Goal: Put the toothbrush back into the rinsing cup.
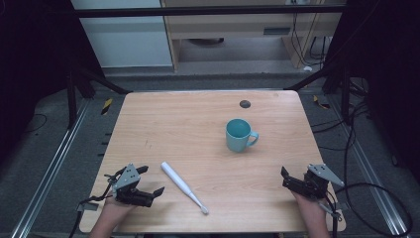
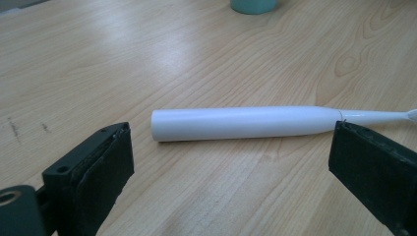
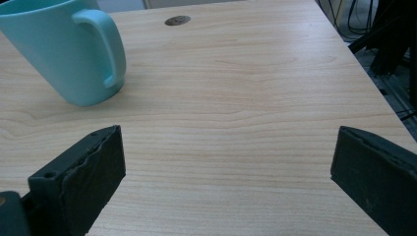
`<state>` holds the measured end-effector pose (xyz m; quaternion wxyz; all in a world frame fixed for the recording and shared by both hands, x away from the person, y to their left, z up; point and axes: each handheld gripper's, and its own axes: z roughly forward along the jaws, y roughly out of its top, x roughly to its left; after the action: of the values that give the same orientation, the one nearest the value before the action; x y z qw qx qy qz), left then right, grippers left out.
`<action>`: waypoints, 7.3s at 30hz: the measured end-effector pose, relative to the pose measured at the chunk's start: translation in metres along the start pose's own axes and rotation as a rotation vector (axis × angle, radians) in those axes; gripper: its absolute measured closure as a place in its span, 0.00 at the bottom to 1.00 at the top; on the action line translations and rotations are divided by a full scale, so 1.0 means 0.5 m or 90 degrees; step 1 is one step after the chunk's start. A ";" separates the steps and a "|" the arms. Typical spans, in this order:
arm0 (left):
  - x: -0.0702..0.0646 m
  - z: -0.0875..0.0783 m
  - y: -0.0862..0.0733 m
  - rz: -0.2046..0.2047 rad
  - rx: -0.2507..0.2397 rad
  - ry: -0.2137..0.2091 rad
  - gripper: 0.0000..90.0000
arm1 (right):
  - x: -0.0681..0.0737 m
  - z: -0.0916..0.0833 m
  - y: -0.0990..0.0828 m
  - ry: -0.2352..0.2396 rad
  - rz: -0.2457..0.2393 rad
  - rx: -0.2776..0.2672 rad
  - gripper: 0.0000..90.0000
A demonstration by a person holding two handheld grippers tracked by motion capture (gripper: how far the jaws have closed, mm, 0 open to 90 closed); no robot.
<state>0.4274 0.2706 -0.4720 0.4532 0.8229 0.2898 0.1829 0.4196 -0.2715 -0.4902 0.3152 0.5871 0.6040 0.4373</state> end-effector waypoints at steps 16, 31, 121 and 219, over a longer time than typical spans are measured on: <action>0.009 0.037 0.040 0.124 0.184 -0.112 0.05 | -0.001 0.000 -0.001 0.024 0.010 0.017 0.00; -0.005 0.095 0.156 0.381 0.381 -0.252 0.05 | 0.004 0.002 -0.003 0.044 0.012 0.029 0.00; -0.165 0.283 0.199 0.500 0.453 -0.402 0.98 | -0.008 0.002 0.000 0.036 0.014 0.030 0.01; 0.027 0.234 0.203 -0.333 0.505 0.115 0.04 | -0.010 -0.010 0.002 0.051 0.027 0.025 0.01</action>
<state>0.5352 0.1613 -0.4461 0.1085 0.8127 0.5724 0.0087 0.4162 -0.2773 -0.4878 0.2698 0.5879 0.6117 0.4555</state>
